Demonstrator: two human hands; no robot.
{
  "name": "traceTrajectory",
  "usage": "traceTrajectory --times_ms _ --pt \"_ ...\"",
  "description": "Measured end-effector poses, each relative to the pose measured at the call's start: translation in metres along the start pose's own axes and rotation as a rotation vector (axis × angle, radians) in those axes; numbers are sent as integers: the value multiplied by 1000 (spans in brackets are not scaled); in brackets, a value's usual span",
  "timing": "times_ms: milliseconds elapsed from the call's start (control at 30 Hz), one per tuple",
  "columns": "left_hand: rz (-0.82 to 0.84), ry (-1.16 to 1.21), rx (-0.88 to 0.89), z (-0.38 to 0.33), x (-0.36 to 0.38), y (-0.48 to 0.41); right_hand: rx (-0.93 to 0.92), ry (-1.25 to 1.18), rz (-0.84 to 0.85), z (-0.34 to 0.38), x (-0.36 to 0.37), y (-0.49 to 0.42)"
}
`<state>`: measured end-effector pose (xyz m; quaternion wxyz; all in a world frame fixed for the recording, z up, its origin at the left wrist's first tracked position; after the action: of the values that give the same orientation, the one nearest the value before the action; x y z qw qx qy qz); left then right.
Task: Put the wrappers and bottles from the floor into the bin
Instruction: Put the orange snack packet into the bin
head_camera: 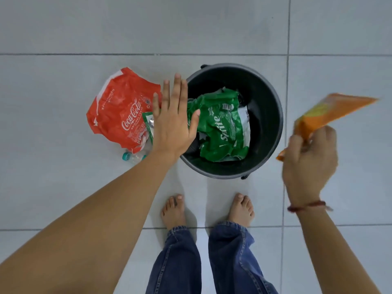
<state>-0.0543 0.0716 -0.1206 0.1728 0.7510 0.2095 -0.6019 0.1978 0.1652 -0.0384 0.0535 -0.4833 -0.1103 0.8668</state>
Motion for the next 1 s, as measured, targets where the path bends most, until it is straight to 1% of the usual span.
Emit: traceTrajectory --times_ms 33,67,133,167,233,300,400,467,533,633,667,733,767,800,900,933,967,1000 --pt "2 17 -8 0 0 1 -60 -55 119 24 6 8" --pt "4 32 -18 0 0 1 -102 -62 258 42 18 19" --pt "0 54 -39 -1 0 2 -200 34 493 63 50 43" --pt "-11 59 -51 0 0 2 -234 93 574 66 69 51" --pt "-28 58 -56 0 0 2 -242 156 684 65 107 60" --pt "-39 43 -51 1 2 3 -276 195 757 63 147 67" --pt "-56 21 -50 3 5 3 -299 315 884 53 200 88" --pt "-62 28 -50 3 5 2 -304 402 982 42 220 104" --pt "-60 40 -50 2 5 1 -310 451 1020 36 227 109" --pt "-39 81 -53 2 2 1 -304 393 1025 42 215 103" --pt "-41 123 -49 1 0 1 -311 342 996 46 206 97" --pt "-69 275 -92 4 -5 4 -381 234 854 57 179 78" --pt "-102 366 -162 12 -10 8 -432 195 757 61 163 67" --pt "-172 434 -263 25 -15 13 -472 157 656 65 147 54" --pt "-409 602 -657 78 -14 53 -556 60 372 67 103 17" --pt "-451 641 -798 95 -6 71 -567 56 296 64 93 5" --pt "-439 641 -951 111 7 91 -565 74 245 59 86 -6" --pt "-360 595 -1116 123 23 115 -551 110 225 53 84 -15"
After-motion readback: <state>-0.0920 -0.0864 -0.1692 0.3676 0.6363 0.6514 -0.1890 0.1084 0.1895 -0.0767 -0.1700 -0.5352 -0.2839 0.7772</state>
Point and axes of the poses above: each hand's wrist, its own y-axis away from the middle knuckle, its own x-axis out of the palm, z = x × y, the point moved 8 cm from there along -y, towards the middle knuckle, and after that the axes turned 9 degrees about -z, right-handed, at the moved point
